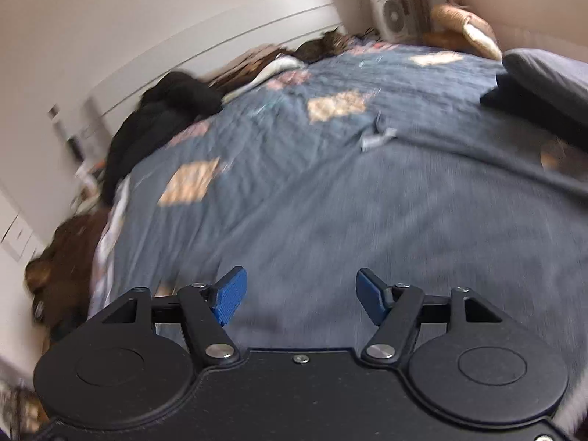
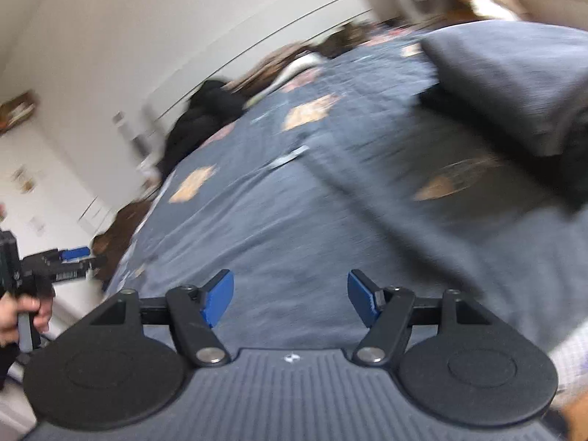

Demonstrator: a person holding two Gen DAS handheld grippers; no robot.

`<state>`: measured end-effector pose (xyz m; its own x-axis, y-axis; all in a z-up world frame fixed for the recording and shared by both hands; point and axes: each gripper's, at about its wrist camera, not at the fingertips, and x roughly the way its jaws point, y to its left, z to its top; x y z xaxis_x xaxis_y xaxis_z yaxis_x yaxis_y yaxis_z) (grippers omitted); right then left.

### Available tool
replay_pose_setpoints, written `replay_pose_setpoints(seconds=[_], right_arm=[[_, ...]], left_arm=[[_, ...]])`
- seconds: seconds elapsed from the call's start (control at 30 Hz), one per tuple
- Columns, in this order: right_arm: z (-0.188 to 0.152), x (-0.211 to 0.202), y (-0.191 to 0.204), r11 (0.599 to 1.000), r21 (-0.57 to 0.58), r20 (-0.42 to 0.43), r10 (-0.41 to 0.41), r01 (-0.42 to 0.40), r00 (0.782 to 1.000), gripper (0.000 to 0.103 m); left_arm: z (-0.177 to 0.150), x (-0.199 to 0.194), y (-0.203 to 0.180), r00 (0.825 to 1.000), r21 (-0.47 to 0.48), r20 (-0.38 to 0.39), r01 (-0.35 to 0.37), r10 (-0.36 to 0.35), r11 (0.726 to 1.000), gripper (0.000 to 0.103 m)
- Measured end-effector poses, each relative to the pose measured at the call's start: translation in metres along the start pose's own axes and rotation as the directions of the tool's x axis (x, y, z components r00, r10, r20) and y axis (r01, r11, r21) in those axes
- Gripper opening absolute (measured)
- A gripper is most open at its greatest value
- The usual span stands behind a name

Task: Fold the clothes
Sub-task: 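Grasp the folded blanket edge at the bed side with the left gripper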

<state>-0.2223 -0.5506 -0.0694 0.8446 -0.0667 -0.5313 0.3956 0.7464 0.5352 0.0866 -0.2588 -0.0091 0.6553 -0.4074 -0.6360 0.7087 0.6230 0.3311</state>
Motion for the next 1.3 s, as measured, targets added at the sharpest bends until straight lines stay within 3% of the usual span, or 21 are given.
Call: replay_pose_setpoints(seconds=[0.17,0.37,0.5,0.83,1.03,1.13,1.2,1.23,1.3], right_arm=[[-0.025,0.02,0.065,0.991,-0.115,-0.086,0.065,-0.074,0.994,0.068],[-0.057,0.03,0.128,0.965,-0.207,-0.168,0.127,-0.161,0.978,0.068],[-0.077,0.03,0.152,0.956,-0.227,-0.214,0.138,-0.187,0.967,0.068],[-0.104,0.029,0.154,0.968,-0.168,-0.239,0.142,-0.185,0.961,0.068],[-0.108,0.02,0.151,0.971,-0.165,-0.239,0.133,-0.175,0.962,0.068],[-0.105,0.022,0.149,0.974,-0.144,-0.235,0.137,-0.174,0.962,0.068],[-0.105,0.022,0.148,0.976,-0.127,-0.237,0.145,-0.178,0.961,0.068],[-0.105,0.022,0.148,0.976,-0.122,-0.238,0.146,-0.179,0.96,0.069],[-0.105,0.023,0.146,0.977,-0.118,-0.242,0.143,-0.175,0.96,0.069]], left_arm=[[-0.081,-0.055,-0.001,0.995,0.011,-0.028,-0.098,0.098,0.995,0.067],[-0.177,-0.077,-0.04,0.985,0.16,-0.05,-0.154,0.163,0.975,0.067],[-0.224,-0.075,-0.071,0.982,0.312,-0.033,-0.165,0.184,0.936,0.067],[-0.273,-0.04,-0.116,0.982,0.509,0.055,-0.183,0.18,0.841,0.067],[-0.281,-0.034,-0.122,0.984,0.517,0.069,-0.177,0.166,0.837,0.068],[-0.277,-0.024,-0.114,0.98,0.454,0.052,-0.192,0.19,0.87,0.047],[-0.273,-0.022,-0.108,0.981,0.383,0.035,-0.19,0.192,0.904,0.021],[-0.27,-0.022,-0.104,0.981,0.339,0.033,-0.191,0.191,0.921,0.013],[-0.269,-0.028,-0.097,0.981,0.275,0.044,-0.194,0.19,0.942,0.004]])
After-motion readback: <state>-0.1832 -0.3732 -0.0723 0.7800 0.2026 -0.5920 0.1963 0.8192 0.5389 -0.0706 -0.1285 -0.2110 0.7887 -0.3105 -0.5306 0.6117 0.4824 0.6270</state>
